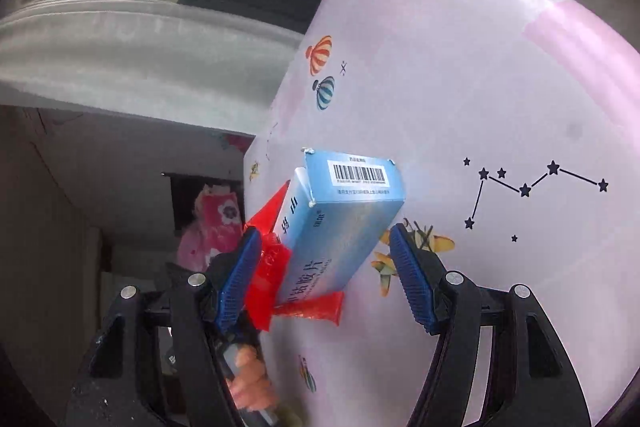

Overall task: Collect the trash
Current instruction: 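Grasp the blue medicine box with the right tool while the left tool grasps the red wrapper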

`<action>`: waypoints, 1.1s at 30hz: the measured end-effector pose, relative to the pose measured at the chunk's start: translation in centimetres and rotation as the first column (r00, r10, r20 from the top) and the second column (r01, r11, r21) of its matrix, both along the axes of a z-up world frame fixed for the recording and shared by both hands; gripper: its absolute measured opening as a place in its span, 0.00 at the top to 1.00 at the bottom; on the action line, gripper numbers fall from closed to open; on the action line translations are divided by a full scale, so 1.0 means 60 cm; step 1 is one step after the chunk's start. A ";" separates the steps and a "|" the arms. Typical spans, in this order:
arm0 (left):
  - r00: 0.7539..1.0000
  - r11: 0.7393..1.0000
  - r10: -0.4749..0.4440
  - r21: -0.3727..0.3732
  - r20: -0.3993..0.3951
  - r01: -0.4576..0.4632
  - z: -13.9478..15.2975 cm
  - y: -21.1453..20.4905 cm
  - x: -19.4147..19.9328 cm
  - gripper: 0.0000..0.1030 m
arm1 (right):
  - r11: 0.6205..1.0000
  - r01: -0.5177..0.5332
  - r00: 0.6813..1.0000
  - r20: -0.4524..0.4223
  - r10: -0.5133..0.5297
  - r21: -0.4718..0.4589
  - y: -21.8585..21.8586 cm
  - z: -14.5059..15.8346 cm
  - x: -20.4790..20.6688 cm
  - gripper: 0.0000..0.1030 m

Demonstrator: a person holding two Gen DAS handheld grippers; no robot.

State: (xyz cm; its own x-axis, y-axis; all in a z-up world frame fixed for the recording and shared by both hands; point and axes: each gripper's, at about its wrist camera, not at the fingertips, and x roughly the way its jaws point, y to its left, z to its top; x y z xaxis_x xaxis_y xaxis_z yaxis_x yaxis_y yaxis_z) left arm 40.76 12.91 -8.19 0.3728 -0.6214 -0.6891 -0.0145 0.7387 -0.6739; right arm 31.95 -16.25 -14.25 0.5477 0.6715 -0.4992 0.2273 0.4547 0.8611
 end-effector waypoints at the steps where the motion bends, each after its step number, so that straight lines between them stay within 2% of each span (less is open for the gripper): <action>1: 1.000 0.999 -0.023 -0.026 -0.016 0.023 -0.003 -0.008 -0.010 0.81 | 1.000 -0.005 1.000 -0.002 0.005 0.027 0.003 -0.006 -0.002 0.38; 4: 0.997 0.995 -0.073 -0.067 -0.025 0.072 0.000 -0.028 -0.046 0.86 | 0.997 -0.028 1.000 -0.006 0.028 0.069 0.006 -0.012 -0.015 0.39; 9: 0.991 0.984 -0.135 -0.119 0.005 0.135 0.019 -0.057 -0.137 0.87 | 0.989 -0.055 0.998 -0.024 0.059 0.135 0.014 -0.017 -0.073 0.56; 13: 0.986 0.973 -0.163 -0.161 0.029 0.166 0.027 -0.063 -0.232 0.87 | 0.980 -0.087 0.995 -0.032 0.094 0.180 0.011 -0.014 -0.153 0.66; 16: 0.984 0.964 -0.173 -0.200 0.040 0.177 0.032 -0.059 -0.308 0.87 | 0.973 -0.117 0.990 -0.049 0.130 0.198 0.011 -0.014 -0.217 0.68; 18: 0.983 0.962 -0.177 -0.200 0.055 0.184 0.037 -0.056 -0.360 0.87 | 0.970 -0.137 0.986 -0.067 0.153 0.203 0.010 -0.013 -0.263 0.69; 22: 0.971 0.949 -0.228 -0.210 0.066 0.237 0.037 -0.057 -0.463 0.87 | 0.950 -0.144 0.978 -0.103 0.179 0.278 -0.002 -0.024 -0.351 0.69; 24: 0.965 0.952 -0.245 -0.168 0.093 0.258 0.037 -0.055 -0.506 0.87 | 0.963 -0.133 0.982 -0.104 0.161 0.236 -0.021 -0.022 -0.378 0.69; 26: 0.954 0.962 -0.242 -0.088 0.175 0.260 0.044 -0.049 -0.539 0.87 | 0.988 -0.093 0.988 -0.114 0.107 0.124 -0.052 -0.016 -0.386 0.69; 28: 0.947 0.972 -0.228 -0.001 0.226 0.234 0.049 -0.036 -0.563 0.86 | 0.998 -0.049 0.991 -0.120 0.054 0.044 -0.081 -0.011 -0.394 0.68; 30: 0.940 0.976 -0.216 0.019 0.265 0.219 0.052 -0.013 -0.589 0.85 | 0.999 -0.039 0.993 -0.112 0.041 0.016 -0.094 -0.004 -0.394 0.66; 33: 0.925 0.980 -0.195 0.042 0.327 0.192 0.071 0.010 -0.601 0.84 | 0.995 -0.045 0.998 -0.057 0.040 -0.086 -0.092 0.023 -0.390 0.60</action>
State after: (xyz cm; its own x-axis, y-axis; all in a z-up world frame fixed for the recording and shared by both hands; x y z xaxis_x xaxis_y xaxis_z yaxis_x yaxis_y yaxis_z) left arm 4.67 13.52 -3.90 0.4520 -0.6983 -0.5550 0.3502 0.7112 -0.6096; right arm 8.55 -21.78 -12.85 0.4892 0.6461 -0.5859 0.2525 0.5380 0.8042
